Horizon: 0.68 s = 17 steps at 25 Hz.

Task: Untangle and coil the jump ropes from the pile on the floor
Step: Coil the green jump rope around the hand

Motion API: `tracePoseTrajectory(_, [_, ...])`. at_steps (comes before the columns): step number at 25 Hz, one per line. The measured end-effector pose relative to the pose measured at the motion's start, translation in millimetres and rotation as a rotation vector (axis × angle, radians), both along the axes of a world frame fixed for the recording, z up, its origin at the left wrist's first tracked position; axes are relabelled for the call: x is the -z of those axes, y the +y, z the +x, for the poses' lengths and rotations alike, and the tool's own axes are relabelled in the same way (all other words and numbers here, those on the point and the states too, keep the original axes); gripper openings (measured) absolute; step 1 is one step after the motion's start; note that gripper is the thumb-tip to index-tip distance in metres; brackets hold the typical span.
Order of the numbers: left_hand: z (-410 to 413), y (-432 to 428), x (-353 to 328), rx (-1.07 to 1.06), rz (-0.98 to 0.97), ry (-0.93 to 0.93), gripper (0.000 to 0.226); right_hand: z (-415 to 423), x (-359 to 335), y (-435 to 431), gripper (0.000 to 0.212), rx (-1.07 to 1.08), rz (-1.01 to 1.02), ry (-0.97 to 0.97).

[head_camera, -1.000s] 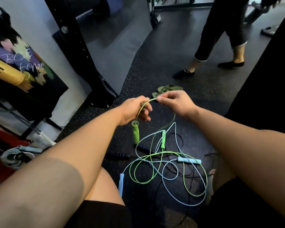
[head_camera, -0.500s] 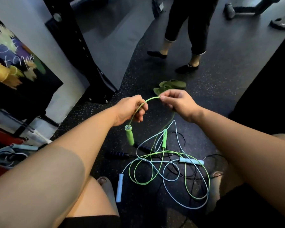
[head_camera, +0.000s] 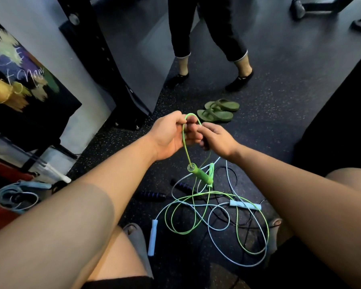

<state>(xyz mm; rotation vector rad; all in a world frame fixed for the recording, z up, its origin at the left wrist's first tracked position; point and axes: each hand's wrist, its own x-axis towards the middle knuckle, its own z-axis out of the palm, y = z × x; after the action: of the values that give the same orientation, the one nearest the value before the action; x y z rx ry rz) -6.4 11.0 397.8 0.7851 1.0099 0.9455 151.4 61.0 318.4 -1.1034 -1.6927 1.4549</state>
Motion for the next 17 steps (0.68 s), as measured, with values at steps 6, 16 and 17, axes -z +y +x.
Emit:
tracePoseTrajectory(6, [3,-2,-7,-0.092,0.064,-0.177,0.042,-2,2,-13,0.014,0.0,0.229,-0.159])
tracePoseTrajectory(16, [-28,16,-8,-0.414,0.146,-0.138,0.052,4,1,-26,0.032,-0.166,0.066,-0.397])
tracePoseTrajectory(17, [-30,18,-5,-0.44,0.149,-0.119,0.052,6,-1,-28,0.034,-0.19,0.073,-0.403])
